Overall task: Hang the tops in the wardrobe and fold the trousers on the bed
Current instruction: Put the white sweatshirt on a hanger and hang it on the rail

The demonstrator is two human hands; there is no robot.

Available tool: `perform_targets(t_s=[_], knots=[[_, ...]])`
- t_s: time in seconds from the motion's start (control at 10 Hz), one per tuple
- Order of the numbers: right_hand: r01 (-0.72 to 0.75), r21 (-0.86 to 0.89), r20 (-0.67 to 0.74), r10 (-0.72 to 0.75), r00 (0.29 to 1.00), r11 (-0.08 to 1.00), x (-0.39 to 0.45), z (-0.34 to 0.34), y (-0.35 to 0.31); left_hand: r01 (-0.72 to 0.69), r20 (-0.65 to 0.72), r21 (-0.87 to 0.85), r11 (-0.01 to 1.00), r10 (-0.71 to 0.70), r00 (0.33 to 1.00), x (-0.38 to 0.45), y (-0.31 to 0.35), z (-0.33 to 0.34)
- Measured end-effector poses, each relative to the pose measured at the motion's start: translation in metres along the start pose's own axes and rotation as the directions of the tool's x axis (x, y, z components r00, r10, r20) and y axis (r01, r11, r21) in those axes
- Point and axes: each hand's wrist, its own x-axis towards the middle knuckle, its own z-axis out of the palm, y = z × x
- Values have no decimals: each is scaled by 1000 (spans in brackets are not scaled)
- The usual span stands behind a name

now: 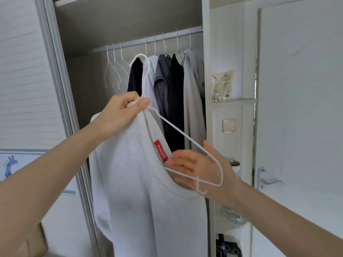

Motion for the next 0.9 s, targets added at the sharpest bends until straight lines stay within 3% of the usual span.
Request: perform_targets(t_s=[0.1,0.2,0.3,0.5,0.6,0.7,0.8,0.9], knots=[[-125,-717,-147,27,989,685,-7,-17,22,24,-26,-58,998,-25,999,1,-5,-7],[94,-841,176,-104,979,-533,-12,-36,34,116,-121,6,993,-115,986,-3,-20,-20],[98,-703,296,-164,941,-705,-18,-31,28,216,-229,86,973,-192,954,-16,-39,-37],[118,-914,222,-236,946,-387,6,-25,-5,220,-258,273,937,-150,955,-42,-46,-45],[176,-973,220,-391,894,-147,25,4,-4,131,-219,384,914,-48,975,-49,-33,-30],[255,-961,167,-513,842,105,46,34,4,-39,-172,598,800,176,969,-61,-19,-1],[306,-921,111,-592,798,240,58,48,1,-96,-137,674,732,252,958,-65,-21,3],[369,-876,71,-674,736,310,60,43,-22,-119,-99,677,726,250,963,-71,-39,-27]])
